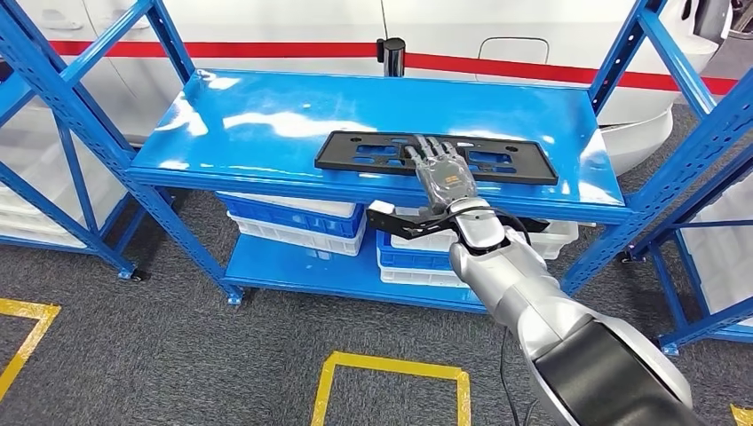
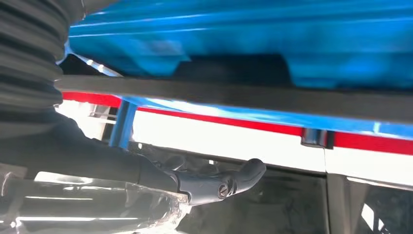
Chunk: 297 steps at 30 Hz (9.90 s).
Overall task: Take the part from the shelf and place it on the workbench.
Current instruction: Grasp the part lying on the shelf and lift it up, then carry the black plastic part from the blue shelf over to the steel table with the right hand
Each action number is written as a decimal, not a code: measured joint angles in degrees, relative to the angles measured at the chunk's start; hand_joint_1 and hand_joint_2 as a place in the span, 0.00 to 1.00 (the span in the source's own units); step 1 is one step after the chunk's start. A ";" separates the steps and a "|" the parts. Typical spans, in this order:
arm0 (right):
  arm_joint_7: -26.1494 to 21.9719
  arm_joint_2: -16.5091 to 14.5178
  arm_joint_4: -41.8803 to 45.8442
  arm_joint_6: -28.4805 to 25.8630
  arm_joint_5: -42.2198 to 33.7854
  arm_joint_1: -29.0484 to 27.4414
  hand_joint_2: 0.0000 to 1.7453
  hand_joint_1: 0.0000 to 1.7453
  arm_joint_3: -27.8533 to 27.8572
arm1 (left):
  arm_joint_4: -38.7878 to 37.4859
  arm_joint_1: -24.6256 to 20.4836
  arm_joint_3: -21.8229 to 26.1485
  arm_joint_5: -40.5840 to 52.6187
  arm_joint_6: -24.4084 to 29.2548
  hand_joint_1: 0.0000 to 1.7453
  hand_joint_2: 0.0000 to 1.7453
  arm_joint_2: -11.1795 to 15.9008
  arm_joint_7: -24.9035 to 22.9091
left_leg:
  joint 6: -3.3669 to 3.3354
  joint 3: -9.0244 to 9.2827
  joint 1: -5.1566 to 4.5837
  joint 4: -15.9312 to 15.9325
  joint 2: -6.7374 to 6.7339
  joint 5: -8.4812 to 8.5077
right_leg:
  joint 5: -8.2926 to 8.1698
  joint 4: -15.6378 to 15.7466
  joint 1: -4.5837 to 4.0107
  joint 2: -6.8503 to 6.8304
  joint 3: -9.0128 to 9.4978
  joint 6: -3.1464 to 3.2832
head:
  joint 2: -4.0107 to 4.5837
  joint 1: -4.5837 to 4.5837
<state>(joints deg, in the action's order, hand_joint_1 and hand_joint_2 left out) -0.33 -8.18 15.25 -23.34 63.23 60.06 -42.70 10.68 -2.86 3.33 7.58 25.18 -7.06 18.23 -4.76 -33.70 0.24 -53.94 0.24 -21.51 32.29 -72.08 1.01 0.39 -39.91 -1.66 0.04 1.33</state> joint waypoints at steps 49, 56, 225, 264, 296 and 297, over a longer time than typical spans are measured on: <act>0.50 0.07 -0.13 1.25 2.58 0.97 1.00 0.00 1.28 | -0.09 -0.01 0.93 0.33 1.06 0.00 0.00 -0.08 0.31 | 6.54 -4.03 1.86 -9.29 -0.23 -3.83 | -6.36 14.55 0.95 -0.34 7.08 1.58 | 0.00 0.63; 0.46 0.15 -0.11 1.40 2.61 1.42 1.00 0.00 1.44 | -0.08 -0.10 0.99 0.29 1.02 0.00 0.00 -0.09 0.26 | 3.36 -1.02 0.90 -3.42 0.14 -2.52 | -5.06 13.12 0.36 -0.35 6.30 -0.92 | 0.00 0.59; -11.73 9.38 33.96 -3.89 -4.64 3.00 1.00 0.98 12.43 | -0.03 -0.80 4.16 4.99 10.62 0.00 1.00 -1.69 -0.62 | 2.43 -6.67 -1.26 -4.29 -0.64 2.02 | -3.46 15.20 -0.53 -0.58 10.78 1.70 | 0.00 0.10; -11.26 7.74 32.23 -4.02 -2.80 3.14 1.00 0.98 13.25 | -0.09 -0.52 4.23 5.03 10.80 0.00 1.00 -1.27 -1.09 | 6.12 -5.01 1.94 -14.06 -0.12 -4.52 | -9.04 15.51 1.13 -0.78 5.42 0.71 | 0.00 0.75; -12.13 7.50 33.30 -2.57 -5.04 2.99 1.00 0.98 15.20 | -0.08 -1.03 4.50 4.97 10.27 0.00 1.00 -1.22 -0.84 | 6.73 0.60 2.04 -11.00 -0.01 -6.24 | -12.39 15.07 0.71 -0.94 1.70 0.33 | 0.00 0.34; -12.34 7.37 33.40 -2.52 -5.24 3.16 1.00 0.98 15.29 | -0.06 -1.15 4.56 4.95 10.28 0.00 1.00 -1.23 -0.91 | 6.48 3.00 1.97 -7.62 0.06 -7.25 | -12.99 14.91 0.62 -0.93 1.22 -0.17 | 0.00 0.32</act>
<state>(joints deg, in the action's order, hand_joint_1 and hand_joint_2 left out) -12.67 -0.81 48.65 -25.86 58.00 63.21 -27.40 10.62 -4.01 7.89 12.53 35.46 -8.29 17.32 1.72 -30.70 2.20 -61.56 0.30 -28.76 19.30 -57.17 1.63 -0.55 -38.69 -1.82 0.04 1.65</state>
